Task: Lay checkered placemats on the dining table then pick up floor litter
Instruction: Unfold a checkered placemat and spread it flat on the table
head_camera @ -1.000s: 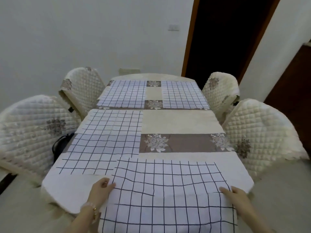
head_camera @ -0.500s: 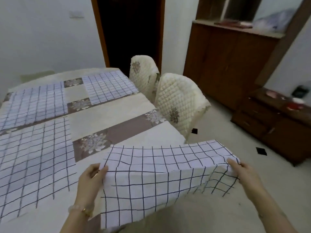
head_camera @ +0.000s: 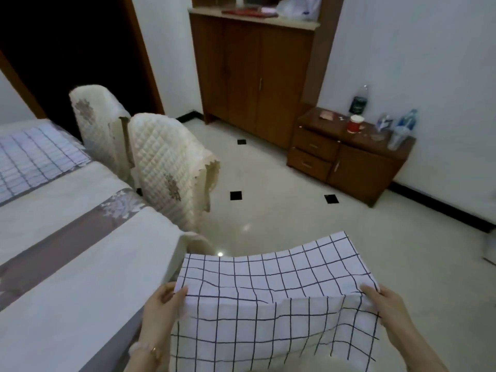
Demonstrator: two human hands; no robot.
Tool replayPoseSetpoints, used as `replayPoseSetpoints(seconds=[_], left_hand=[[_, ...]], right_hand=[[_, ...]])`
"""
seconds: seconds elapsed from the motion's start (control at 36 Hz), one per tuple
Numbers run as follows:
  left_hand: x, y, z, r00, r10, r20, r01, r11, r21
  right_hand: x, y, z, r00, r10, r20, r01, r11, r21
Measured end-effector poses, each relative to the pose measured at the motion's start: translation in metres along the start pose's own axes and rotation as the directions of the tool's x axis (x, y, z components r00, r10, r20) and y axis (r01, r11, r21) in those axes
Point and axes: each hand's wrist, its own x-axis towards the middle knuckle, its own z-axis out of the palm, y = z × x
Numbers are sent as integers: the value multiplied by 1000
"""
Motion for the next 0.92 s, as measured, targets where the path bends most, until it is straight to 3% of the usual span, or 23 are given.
replayPoseSetpoints(seconds=[0.28, 0.44, 0.64, 0.81, 0.92], left_hand=[[40, 62, 111, 990, 77, 114, -82, 996, 38], [91, 107, 144, 985, 141, 98, -148, 987, 60], [174, 138, 193, 989, 108, 106, -109, 994, 11], [248, 162, 226, 993, 13, 118, -15, 1000, 18], [297, 196, 236, 993, 57, 101, -58, 998, 1]], right_hand=[[76, -50, -41, 994, -69, -84, 67, 997, -26], [126, -99, -34, 985, -109, -135, 112, 994, 11], [204, -158, -3, 985, -107, -137, 113, 993, 39], [275, -216, 54, 991, -69, -114, 59, 995, -84], [315, -272, 105, 990, -130, -55, 121, 981, -151]])
